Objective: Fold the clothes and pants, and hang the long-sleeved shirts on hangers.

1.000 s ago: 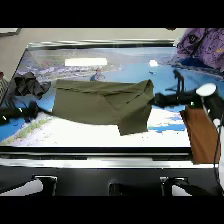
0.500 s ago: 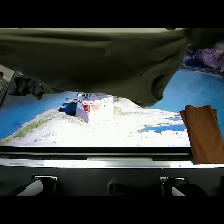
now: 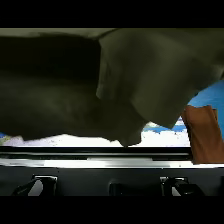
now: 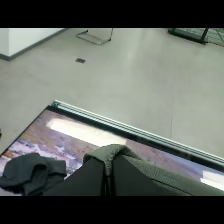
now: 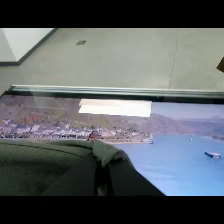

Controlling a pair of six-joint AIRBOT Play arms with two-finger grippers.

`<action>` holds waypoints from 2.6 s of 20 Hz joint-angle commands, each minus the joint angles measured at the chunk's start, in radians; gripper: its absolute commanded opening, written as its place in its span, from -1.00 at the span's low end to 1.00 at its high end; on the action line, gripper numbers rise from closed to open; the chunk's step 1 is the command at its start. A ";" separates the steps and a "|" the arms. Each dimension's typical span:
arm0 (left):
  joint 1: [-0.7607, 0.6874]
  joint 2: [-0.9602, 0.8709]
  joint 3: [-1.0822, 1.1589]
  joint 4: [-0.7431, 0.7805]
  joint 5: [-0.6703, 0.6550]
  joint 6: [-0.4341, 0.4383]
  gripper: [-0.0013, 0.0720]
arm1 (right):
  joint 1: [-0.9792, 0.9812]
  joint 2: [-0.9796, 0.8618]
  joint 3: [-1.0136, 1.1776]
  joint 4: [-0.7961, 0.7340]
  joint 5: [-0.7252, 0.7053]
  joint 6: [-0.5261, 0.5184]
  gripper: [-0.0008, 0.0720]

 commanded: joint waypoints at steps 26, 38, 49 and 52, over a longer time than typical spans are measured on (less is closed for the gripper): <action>-0.248 -1.195 0.064 -0.086 0.190 0.087 -0.92 | 0.001 -1.095 -0.041 -0.152 -0.340 0.129 -0.90; -0.258 -1.227 0.061 -0.049 -0.190 0.087 -0.92 | 0.001 -1.121 -0.056 -0.150 0.036 0.094 -0.90; -0.281 -1.303 0.090 -0.048 -0.195 0.014 0.92 | 0.000 -1.170 -0.055 -0.074 0.106 0.031 0.29; -0.233 -1.217 0.122 -0.045 -0.212 0.014 0.92 | -0.021 -1.059 -0.055 -0.119 0.129 -0.059 0.34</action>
